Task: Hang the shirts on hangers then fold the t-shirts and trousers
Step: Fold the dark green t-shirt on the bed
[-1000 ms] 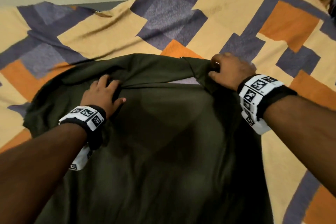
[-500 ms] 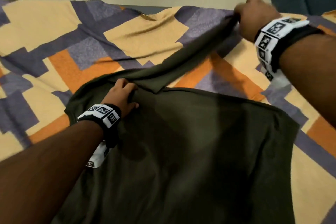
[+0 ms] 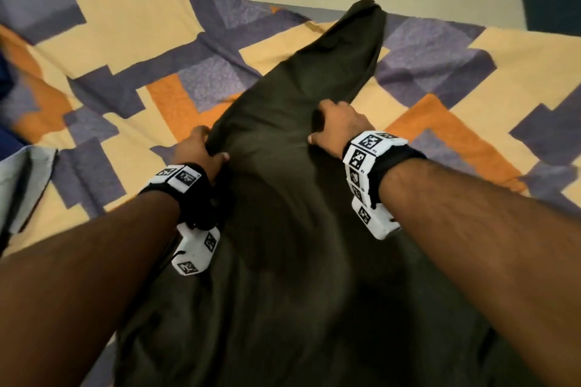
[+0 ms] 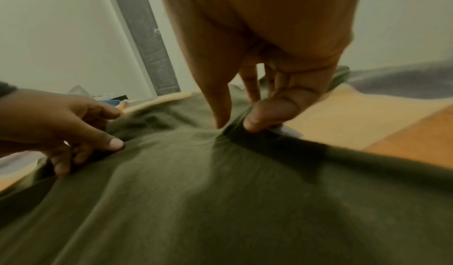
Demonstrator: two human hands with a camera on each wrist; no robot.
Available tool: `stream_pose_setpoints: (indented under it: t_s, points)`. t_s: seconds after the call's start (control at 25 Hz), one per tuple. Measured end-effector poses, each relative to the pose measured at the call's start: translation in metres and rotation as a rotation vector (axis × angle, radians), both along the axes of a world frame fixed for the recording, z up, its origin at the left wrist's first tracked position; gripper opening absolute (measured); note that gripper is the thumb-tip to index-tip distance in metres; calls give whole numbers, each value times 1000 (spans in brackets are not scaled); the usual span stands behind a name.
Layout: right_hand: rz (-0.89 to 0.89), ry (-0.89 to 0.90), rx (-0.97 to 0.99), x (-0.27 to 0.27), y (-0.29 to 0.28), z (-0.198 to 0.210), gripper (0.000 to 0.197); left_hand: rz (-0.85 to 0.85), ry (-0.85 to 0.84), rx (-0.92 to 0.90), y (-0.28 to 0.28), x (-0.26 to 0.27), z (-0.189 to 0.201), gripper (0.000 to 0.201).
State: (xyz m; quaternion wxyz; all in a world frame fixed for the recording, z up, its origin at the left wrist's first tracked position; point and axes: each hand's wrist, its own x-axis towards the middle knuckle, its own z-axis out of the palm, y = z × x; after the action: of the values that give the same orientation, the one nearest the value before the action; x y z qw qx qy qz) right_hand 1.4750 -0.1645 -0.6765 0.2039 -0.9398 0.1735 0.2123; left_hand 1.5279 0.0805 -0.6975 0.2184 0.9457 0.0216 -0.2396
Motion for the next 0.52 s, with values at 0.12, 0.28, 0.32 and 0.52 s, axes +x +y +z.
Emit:
stream_pose_setpoints:
  t_s: [0.12,0.28,0.32,0.52]
  points:
    - [-158,-61,56,9,8,-5,25,186,-20,-232,8,2,6,12]
    - [-154,-138,-46,4,22,-4,39,1,-93,-205,26,0,5,42]
    - [-157,-152,-28,-4,26,-6,49,-88,-81,-149,31,-6,5,57]
    - [-53,-262,-25,-69,87,-24,63,-84,-137,20,87,-53,6,75]
